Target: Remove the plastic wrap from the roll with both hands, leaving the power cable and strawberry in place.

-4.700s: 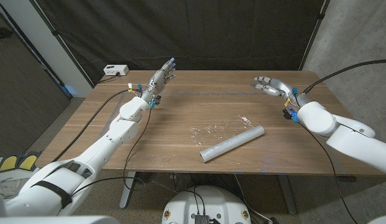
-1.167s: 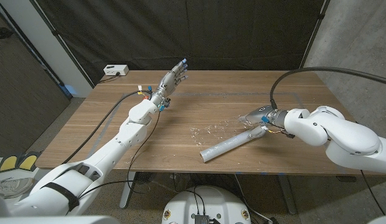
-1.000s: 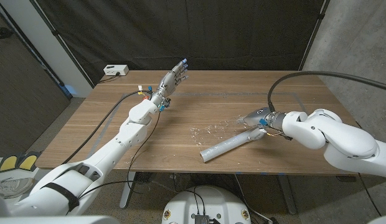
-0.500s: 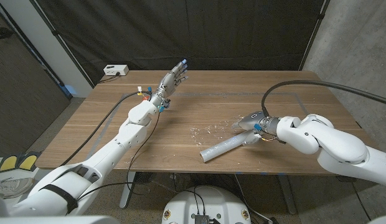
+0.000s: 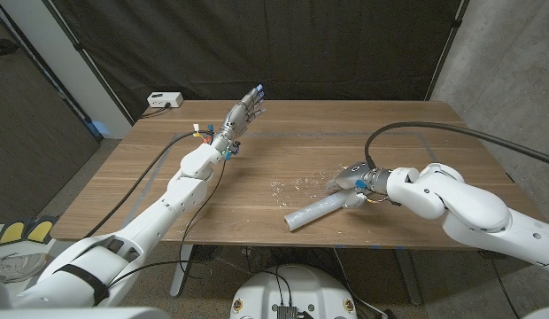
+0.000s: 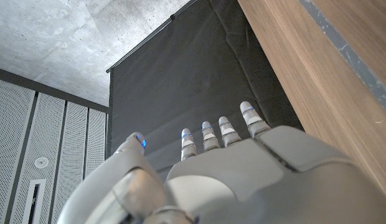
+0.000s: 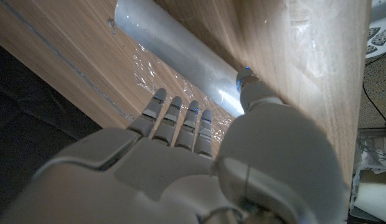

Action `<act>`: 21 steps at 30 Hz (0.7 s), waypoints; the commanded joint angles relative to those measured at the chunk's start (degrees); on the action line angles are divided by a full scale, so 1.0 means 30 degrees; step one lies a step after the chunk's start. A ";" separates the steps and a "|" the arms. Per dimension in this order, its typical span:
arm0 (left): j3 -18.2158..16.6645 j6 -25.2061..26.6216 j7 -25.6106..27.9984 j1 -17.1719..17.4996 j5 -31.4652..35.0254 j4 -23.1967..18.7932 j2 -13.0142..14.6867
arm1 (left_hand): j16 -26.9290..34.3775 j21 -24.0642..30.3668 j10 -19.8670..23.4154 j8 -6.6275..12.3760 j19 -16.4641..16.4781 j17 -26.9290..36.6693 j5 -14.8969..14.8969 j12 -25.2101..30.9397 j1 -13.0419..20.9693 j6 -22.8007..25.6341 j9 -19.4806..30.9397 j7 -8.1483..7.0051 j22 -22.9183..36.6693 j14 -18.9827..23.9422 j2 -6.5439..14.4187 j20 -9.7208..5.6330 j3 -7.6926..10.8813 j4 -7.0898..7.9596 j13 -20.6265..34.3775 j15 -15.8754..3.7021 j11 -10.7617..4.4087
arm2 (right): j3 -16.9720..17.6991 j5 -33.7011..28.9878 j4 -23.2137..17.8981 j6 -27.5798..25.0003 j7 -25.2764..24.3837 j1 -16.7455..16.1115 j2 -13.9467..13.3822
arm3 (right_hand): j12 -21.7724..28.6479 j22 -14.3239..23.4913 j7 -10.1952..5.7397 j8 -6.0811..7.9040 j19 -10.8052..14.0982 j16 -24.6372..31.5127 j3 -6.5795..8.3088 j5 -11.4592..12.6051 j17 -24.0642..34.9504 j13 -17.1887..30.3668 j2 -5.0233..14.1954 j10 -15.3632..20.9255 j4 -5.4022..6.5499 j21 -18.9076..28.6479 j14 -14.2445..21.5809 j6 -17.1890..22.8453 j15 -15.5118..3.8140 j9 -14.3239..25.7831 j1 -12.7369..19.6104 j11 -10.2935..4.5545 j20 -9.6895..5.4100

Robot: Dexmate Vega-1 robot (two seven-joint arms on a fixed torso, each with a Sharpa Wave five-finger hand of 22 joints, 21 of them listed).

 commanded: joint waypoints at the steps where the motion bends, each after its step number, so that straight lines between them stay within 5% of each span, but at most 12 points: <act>1: -0.0033 -0.0046 -0.0350 -0.0205 -0.0200 0.0422 -0.0115 | 0.0011 -0.0051 0.0156 0.0057 0.0039 0.0098 0.0113 -0.0027 -0.0084 0.0153 0.0070 -0.0057 0.0031 0.0170 -0.0031 0.0106 -0.0076 0.0037 0.0066 0.0046 -0.0025 | -0.0502 -0.0304 0.0415 0.0692 0.2090 0.0973 0.0976 | -0.0063 0.0113 0.0060 -0.0046 0.0104 0.0077 0.0157 -0.0075 0.0062 0.0099 -0.0012 -0.0108 0.0049 0.0176 0.0137 -0.0009 -0.1477 0.0099 0.0242 0.0055 -0.0067; 21: -0.0063 0.0038 -0.0634 -0.0380 -0.0332 0.0724 -0.0131 | 0.0034 -0.0089 0.0081 0.0042 0.0032 0.0106 0.0138 -0.0057 -0.0266 0.0154 0.0071 -0.0079 0.0037 0.0228 -0.0109 0.0119 -0.0208 0.0146 0.0068 0.0101 -0.0046 | -0.1026 -0.0340 0.1438 0.2217 0.3210 0.2400 0.1872 | -0.0055 0.0143 0.0095 0.0016 0.0172 0.0082 0.0025 -0.0177 0.0079 0.0099 0.0046 0.0138 0.0187 0.0219 0.0146 0.0531 -0.1693 0.0102 0.0463 0.0174 -0.0094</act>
